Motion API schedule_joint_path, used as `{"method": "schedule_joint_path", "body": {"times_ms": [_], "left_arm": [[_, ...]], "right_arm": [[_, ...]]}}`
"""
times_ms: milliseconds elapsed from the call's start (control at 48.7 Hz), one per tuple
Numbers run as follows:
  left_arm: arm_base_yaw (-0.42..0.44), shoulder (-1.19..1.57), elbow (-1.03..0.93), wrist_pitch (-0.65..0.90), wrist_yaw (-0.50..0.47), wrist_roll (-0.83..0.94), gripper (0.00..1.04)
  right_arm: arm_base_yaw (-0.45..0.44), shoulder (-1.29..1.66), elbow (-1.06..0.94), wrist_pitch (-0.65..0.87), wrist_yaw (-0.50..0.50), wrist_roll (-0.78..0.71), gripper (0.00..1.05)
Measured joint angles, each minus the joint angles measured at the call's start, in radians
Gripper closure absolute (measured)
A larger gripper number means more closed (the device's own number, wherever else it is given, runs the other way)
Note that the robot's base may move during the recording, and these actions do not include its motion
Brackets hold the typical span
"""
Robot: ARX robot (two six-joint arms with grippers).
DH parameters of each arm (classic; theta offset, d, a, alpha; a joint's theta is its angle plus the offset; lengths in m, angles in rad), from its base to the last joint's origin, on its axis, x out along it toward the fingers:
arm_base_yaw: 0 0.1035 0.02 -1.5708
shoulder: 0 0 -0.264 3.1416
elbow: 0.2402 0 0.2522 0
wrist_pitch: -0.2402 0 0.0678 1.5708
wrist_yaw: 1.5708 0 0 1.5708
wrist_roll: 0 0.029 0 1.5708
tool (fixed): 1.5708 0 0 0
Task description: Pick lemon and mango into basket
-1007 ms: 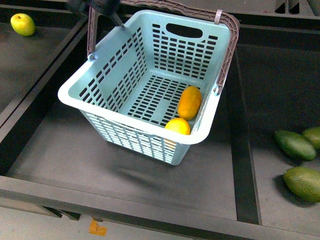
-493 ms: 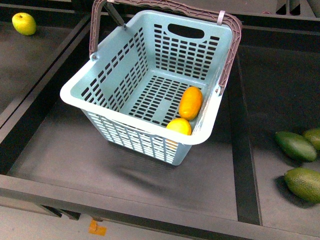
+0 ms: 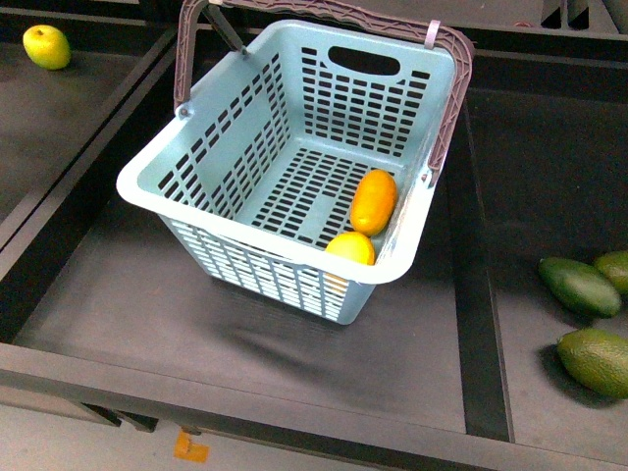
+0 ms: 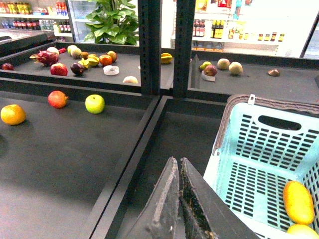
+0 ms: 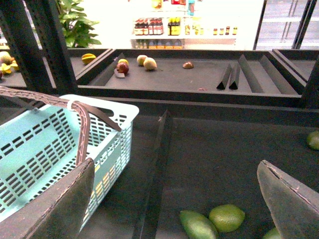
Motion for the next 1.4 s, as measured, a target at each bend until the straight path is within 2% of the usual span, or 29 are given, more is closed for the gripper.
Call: {"method": "schedule_joint_path", "body": {"times_ms": [62,164,514,1089,1171,1398], "left_arm": [[0.047,-0.047,-0.01,-0.042,0.075,0.003,1.01],[0.09,-0.145,-0.02,-0.121,0.086,0.002,1.01],[0.092,-0.433,-0.021,-0.388,0.093,0.003,1.01],[0.092,-0.679,-0.021,-0.63,0.093,0.003,1.01],[0.092,-0.824,-0.021,-0.796,0.093,0.003,1.01],[0.092,-0.848,-0.021,-0.804,0.093,0.003,1.01]], "right_arm": [[0.0,0.0,0.0,0.0,0.0,0.0,0.09],[0.0,0.0,0.0,0.0,0.0,0.0,0.09],[0.0,0.0,0.0,0.0,0.0,0.0,0.09],[0.0,0.0,0.0,0.0,0.0,0.0,0.09],[0.0,0.0,0.0,0.0,0.0,0.0,0.09],[0.0,0.0,0.0,0.0,0.0,0.0,0.09]]}}
